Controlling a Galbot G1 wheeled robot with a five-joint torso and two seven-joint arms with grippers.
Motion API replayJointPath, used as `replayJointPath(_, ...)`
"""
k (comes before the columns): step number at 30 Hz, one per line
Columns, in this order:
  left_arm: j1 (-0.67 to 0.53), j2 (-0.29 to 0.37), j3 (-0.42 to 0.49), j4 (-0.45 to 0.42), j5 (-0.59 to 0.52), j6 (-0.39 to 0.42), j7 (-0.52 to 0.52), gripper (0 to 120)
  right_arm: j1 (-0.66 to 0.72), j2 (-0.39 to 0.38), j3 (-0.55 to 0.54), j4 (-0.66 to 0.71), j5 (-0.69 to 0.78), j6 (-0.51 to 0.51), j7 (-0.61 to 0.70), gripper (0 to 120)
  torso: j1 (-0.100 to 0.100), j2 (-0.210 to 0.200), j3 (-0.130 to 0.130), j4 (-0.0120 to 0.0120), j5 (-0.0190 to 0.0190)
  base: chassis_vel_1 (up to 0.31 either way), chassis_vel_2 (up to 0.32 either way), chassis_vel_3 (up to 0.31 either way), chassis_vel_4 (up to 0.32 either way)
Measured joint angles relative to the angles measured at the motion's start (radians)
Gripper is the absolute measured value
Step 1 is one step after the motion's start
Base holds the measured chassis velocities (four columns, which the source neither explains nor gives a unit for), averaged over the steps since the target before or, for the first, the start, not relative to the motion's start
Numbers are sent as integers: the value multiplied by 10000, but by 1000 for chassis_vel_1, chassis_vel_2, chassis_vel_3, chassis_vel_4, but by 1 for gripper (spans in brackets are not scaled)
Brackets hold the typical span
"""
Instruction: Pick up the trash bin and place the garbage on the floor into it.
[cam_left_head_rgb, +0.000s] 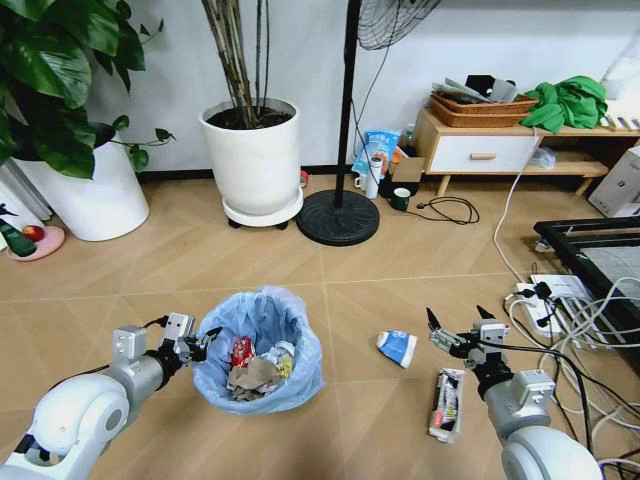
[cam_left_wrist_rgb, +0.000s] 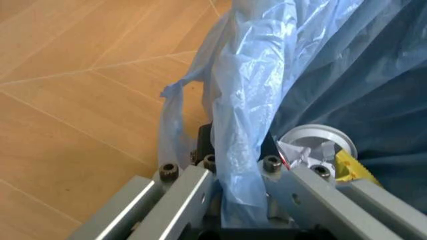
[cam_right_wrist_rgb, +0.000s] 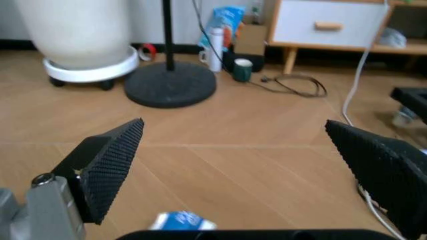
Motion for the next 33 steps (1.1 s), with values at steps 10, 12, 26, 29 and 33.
replayJointPath(10, 64, -12, -37, -18, 43, -45, 87, 0, -120, 62, 791, -1070, 729, -829, -340, 100, 0, 0, 0, 1, -7, 1, -10, -3, -5)
replayJointPath(12, 48, -31, -35, 12, 51, -51, 121, 0, -61, -34, 1254, -1615, 1060, -953, -1299, 100, -1, 0, -1, 4, -10, 0, 0, 0, 0)
replayJointPath(26, 30, -83, 57, 84, 157, -91, 232, 0, 1071, -503, 1689, -4767, -226, -578, -4348, 100, 0, 0, 0, 2, -5, 0, 0, 0, 0)
replayJointPath(29, 33, -83, 77, 73, 165, -91, 227, 0, 1330, -723, 1449, -5244, -212, -769, -4390, 100, 0, 0, 0, 2, -8, 0, 0, 0, 0)
replayJointPath(33, 66, -114, 120, 42, 218, -91, 221, 0, 1797, -990, 964, -6152, -318, -936, -4355, 100, 1, 0, 0, 2, -2, 0, 0, 0, 0)
